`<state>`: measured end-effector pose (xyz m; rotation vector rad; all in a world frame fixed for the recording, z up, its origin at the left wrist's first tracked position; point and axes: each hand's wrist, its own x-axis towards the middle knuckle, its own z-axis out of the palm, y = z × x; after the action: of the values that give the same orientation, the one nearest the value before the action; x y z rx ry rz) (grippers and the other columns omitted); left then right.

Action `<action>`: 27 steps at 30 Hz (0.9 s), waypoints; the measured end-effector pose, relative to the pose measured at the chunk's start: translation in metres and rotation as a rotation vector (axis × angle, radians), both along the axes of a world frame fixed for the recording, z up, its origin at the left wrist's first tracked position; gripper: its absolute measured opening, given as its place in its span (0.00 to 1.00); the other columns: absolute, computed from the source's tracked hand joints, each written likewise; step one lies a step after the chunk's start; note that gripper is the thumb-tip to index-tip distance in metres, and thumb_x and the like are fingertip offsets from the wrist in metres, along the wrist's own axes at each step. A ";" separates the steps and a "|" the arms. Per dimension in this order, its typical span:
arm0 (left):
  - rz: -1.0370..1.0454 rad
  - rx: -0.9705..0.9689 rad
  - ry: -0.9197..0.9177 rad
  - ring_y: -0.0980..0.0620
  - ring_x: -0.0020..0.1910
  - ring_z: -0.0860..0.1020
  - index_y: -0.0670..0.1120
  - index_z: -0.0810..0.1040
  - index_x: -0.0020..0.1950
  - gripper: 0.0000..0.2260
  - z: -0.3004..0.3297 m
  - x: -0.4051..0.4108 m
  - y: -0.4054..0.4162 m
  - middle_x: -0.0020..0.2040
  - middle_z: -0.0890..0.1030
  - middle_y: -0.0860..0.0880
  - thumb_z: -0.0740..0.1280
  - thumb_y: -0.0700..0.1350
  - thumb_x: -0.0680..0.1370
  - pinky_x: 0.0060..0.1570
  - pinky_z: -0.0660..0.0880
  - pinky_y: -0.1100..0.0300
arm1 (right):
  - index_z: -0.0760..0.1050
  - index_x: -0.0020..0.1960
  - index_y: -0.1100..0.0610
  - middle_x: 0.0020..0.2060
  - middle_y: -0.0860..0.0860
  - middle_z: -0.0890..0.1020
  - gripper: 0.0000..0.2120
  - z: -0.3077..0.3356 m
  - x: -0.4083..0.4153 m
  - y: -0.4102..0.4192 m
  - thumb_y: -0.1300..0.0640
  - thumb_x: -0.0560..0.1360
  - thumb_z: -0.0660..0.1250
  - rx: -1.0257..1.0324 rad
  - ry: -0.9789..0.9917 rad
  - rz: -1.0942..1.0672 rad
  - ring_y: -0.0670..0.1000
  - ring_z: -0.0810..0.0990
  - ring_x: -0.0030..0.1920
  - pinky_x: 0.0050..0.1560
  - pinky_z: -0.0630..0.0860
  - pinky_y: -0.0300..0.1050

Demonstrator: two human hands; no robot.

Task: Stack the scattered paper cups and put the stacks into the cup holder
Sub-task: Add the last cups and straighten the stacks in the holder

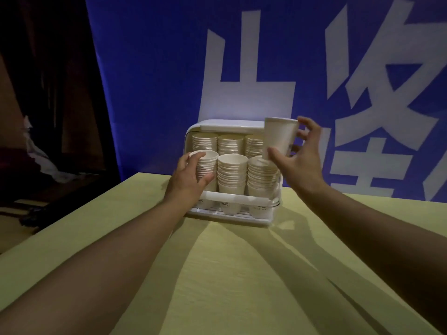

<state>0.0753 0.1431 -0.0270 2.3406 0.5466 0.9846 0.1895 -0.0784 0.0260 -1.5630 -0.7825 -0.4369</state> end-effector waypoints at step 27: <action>0.027 0.091 0.160 0.40 0.64 0.75 0.65 0.52 0.78 0.37 0.009 -0.010 -0.001 0.78 0.57 0.51 0.72 0.55 0.77 0.59 0.75 0.47 | 0.56 0.77 0.41 0.77 0.49 0.62 0.30 -0.022 -0.026 0.034 0.34 0.78 0.56 -0.812 -0.334 -0.325 0.57 0.57 0.76 0.73 0.56 0.63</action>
<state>0.0656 0.1424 -0.0181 2.5145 0.6085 0.8555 0.1632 -0.0446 0.0039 -2.4350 -1.0367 -0.6787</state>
